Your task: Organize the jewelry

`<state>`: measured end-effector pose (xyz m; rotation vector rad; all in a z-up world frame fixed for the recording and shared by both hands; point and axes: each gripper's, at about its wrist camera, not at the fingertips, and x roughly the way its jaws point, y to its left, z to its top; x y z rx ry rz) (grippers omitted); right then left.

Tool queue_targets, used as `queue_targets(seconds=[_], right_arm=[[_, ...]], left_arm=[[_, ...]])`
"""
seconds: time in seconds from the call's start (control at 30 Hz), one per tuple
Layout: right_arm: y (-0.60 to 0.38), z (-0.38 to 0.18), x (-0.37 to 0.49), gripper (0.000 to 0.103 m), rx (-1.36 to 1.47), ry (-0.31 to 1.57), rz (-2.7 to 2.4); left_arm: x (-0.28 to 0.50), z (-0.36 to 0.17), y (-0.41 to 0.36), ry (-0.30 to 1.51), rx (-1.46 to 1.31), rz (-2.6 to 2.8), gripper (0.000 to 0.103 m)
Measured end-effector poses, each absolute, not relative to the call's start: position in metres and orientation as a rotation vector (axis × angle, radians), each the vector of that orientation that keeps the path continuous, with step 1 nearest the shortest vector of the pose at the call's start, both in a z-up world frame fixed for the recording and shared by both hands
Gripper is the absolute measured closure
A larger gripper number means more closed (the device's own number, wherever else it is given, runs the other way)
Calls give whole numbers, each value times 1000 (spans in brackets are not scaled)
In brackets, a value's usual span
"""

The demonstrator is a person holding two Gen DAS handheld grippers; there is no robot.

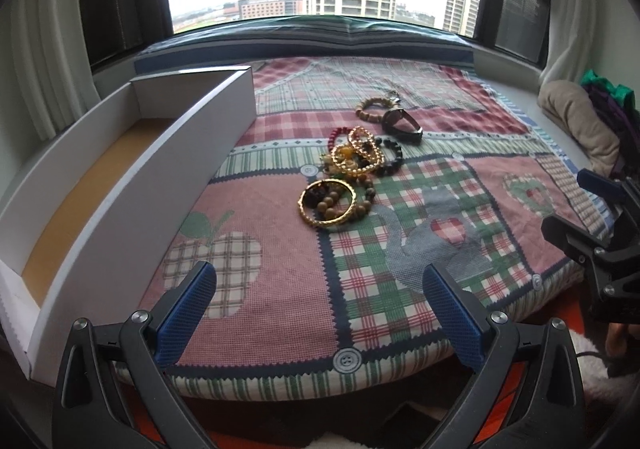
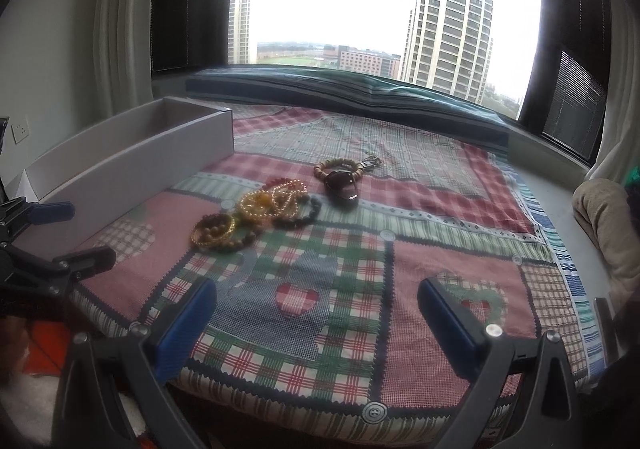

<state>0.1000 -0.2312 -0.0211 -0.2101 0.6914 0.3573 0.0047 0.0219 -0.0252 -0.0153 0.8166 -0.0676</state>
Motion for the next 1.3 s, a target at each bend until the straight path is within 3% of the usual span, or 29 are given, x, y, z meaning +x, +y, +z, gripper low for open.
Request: queue_targets(seconds=[0.4, 0.87, 0.97, 1.0, 1.03, 1.3], right_arm=[[-227, -29, 100, 1, -188, 732, 409], [-234, -39, 103, 1, -151, 776, 421], [-237, -42, 104, 1, -144, 787, 419], [-238, -42, 105, 1, -141, 791, 416], [-239, -43, 106, 1, -136, 794, 413], [-235, -44, 108, 1, -142, 803, 422]], left_arm=[[58, -37, 16, 881, -33, -126, 1], [159, -119, 11, 956, -13, -64, 1], [158, -124, 11, 955, -26, -95, 13], [158, -123, 13, 953, -46, -99, 27], [158, -124, 15, 972, -49, -100, 33], [134, -100, 39, 947, -76, -51, 33]])
